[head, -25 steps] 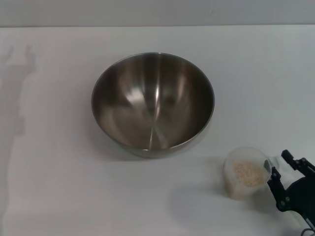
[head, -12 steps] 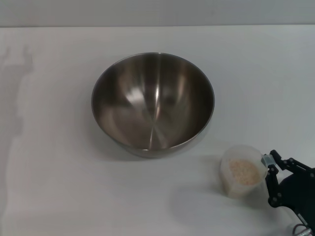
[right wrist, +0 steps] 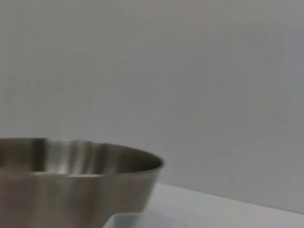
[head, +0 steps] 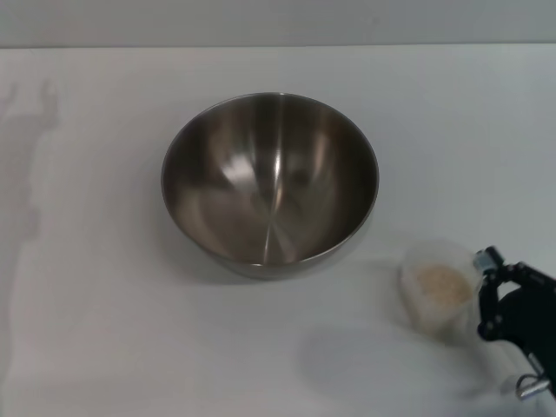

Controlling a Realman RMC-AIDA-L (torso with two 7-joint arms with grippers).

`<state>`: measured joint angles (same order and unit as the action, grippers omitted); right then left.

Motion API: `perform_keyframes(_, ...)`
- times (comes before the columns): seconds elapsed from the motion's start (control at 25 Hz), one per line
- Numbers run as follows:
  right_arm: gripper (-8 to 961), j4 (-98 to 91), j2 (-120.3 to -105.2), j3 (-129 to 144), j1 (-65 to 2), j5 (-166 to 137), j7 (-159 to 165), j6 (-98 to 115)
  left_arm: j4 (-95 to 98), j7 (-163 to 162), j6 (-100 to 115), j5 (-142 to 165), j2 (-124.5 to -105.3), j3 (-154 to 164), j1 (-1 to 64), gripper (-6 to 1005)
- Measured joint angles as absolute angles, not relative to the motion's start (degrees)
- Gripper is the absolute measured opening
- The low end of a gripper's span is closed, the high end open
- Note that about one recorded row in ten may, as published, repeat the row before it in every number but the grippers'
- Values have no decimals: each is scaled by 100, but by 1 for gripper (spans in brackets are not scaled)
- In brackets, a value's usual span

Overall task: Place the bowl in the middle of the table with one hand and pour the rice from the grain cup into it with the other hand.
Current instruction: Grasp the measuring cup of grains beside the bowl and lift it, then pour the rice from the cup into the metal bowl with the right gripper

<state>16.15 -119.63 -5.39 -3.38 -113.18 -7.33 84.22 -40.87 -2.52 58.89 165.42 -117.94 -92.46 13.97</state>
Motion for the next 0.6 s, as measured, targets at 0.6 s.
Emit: perform_keyframes(0.6, 25, 1372, -11941, -666, -1405, -9725, -1181, 9841, -4107, -274, 5889, 16539, -11836, -9067, 1377, 430)
